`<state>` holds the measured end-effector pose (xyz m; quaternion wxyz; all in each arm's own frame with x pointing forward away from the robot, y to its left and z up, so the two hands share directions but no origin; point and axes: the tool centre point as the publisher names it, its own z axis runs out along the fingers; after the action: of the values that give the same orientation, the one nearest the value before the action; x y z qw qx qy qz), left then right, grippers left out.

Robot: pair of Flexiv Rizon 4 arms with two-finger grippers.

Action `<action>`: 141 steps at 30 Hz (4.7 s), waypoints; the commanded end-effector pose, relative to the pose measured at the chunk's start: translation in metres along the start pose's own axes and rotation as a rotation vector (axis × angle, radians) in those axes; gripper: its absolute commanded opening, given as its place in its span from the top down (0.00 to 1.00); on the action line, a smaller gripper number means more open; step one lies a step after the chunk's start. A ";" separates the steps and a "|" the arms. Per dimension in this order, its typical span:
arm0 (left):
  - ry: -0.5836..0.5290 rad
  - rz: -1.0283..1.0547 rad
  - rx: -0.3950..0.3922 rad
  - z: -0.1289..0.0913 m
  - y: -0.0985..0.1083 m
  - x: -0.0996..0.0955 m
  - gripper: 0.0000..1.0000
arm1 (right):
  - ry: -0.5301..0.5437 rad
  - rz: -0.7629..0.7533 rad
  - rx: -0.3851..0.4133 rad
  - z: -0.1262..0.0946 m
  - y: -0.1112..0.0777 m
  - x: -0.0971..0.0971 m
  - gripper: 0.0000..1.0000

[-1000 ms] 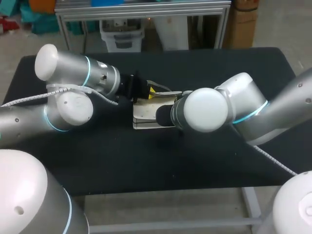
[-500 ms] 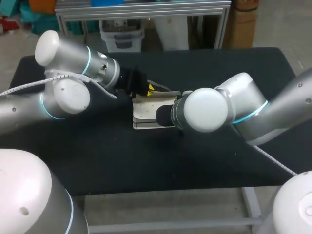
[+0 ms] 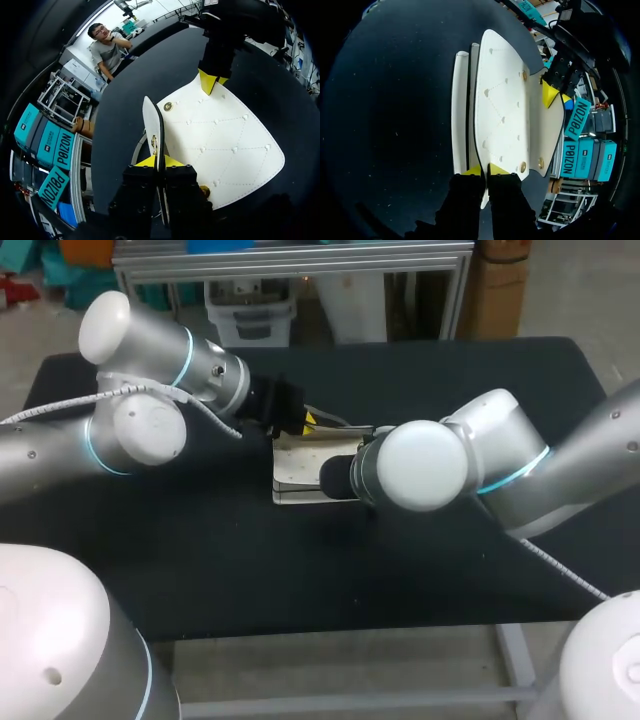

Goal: Pick up the bag, open it, inspect its contents, close it, and place it on the opposite side

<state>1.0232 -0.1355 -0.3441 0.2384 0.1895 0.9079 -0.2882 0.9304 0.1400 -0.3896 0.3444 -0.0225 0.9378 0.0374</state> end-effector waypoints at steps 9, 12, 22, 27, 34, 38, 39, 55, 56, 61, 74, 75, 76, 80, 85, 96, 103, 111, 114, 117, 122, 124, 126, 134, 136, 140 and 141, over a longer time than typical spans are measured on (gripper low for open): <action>0.044 -0.068 0.022 -0.003 0.001 -0.002 1.00 | -0.004 0.001 0.000 0.003 -0.001 0.003 1.00; 0.052 -0.100 0.058 -0.008 0.002 -0.007 1.00 | -0.004 0.001 0.000 0.003 -0.001 0.003 1.00; 0.057 -0.140 0.093 -0.023 0.003 -0.027 1.00 | -0.004 -0.008 -0.043 -0.013 0.000 -0.006 0.00; 0.048 -0.163 0.116 -0.037 -0.001 -0.038 1.00 | -0.005 0.017 -0.118 -0.038 -0.003 -0.021 0.00; 0.043 -0.228 0.136 -0.052 -0.002 -0.049 1.00 | -0.005 0.052 -0.182 -0.064 -0.010 -0.039 0.00; 0.032 -0.247 0.124 -0.061 -0.006 -0.053 1.00 | -0.004 0.068 -0.197 -0.073 -0.014 -0.047 0.00; 0.029 -0.247 0.120 -0.063 -0.008 -0.054 1.00 | -0.003 0.072 -0.201 -0.075 -0.015 -0.049 0.00; 0.056 -0.321 0.116 -0.081 -0.015 -0.070 1.00 | -0.022 0.095 -0.227 -0.094 -0.025 -0.057 1.00; 0.056 -0.321 0.116 -0.081 -0.015 -0.070 1.00 | -0.023 0.096 -0.228 -0.095 -0.025 -0.056 1.00; 0.056 -0.321 0.116 -0.081 -0.015 -0.070 1.00 | -0.024 0.100 -0.224 -0.098 -0.033 -0.051 1.00; -0.083 -0.339 0.090 -0.082 -0.026 -0.069 1.00 | -0.030 0.055 -0.230 -0.104 -0.023 -0.058 1.00; -0.113 -0.338 0.073 -0.082 -0.030 -0.067 1.00 | -0.029 0.053 -0.231 -0.104 -0.022 -0.058 1.00; -0.137 -0.330 0.070 -0.083 -0.033 -0.065 1.00 | -0.027 0.052 -0.232 -0.104 -0.021 -0.058 1.00; -0.224 -0.315 0.051 -0.083 -0.044 -0.056 1.00 | -0.024 0.049 -0.231 -0.101 -0.018 -0.060 1.00; -0.272 -0.296 0.029 -0.083 -0.053 -0.041 1.00 | -0.030 0.043 -0.227 -0.097 -0.019 -0.065 1.00; -0.241 -0.330 0.051 -0.097 -0.066 -0.028 1.00 | -0.057 0.031 -0.215 -0.095 -0.014 -0.077 1.00; -0.064 -0.383 0.074 -0.102 -0.068 -0.033 1.00 | -0.067 0.021 -0.214 -0.096 -0.008 -0.076 1.00; 0.035 -0.445 0.114 -0.111 -0.069 -0.042 1.00 | -0.089 0.007 -0.205 -0.098 -0.004 -0.077 1.00; 0.053 -0.445 0.108 -0.111 -0.072 -0.043 1.00 | -0.104 0.002 -0.196 -0.098 -0.001 -0.078 1.00; 0.064 -0.443 0.096 -0.110 -0.074 -0.043 1.00 | -0.106 0.000 -0.199 -0.097 0.001 -0.079 1.00; 0.086 -0.439 0.102 -0.108 -0.077 -0.045 1.00 | -0.119 0.001 -0.204 -0.095 0.003 -0.085 1.00; 0.092 -0.437 0.104 -0.108 -0.078 -0.046 1.00 | -0.128 -0.001 -0.203 -0.094 0.004 -0.088 1.00; 0.092 -0.437 0.101 -0.108 -0.079 -0.046 1.00 | -0.140 -0.001 -0.200 -0.094 0.006 -0.092 1.00; 0.105 -0.429 0.108 -0.107 -0.083 -0.046 1.00 | -0.152 -0.008 -0.208 -0.080 0.010 -0.106 1.00; 0.108 -0.427 0.110 -0.107 -0.084 -0.045 1.00 | -0.149 -0.007 -0.214 -0.074 0.011 -0.109 1.00; 0.113 -0.426 0.118 -0.107 -0.085 -0.045 1.00 | -0.127 -0.006 -0.218 -0.059 0.013 -0.114 1.00; 0.112 -0.427 0.119 -0.107 -0.085 -0.045 1.00 | -0.117 -0.007 -0.223 -0.056 0.013 -0.115 1.00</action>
<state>0.9830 -0.1438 -0.2066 0.1105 0.0221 0.9210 -0.3728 0.9660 0.1451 -0.2623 0.3997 -0.0568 0.9048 0.1355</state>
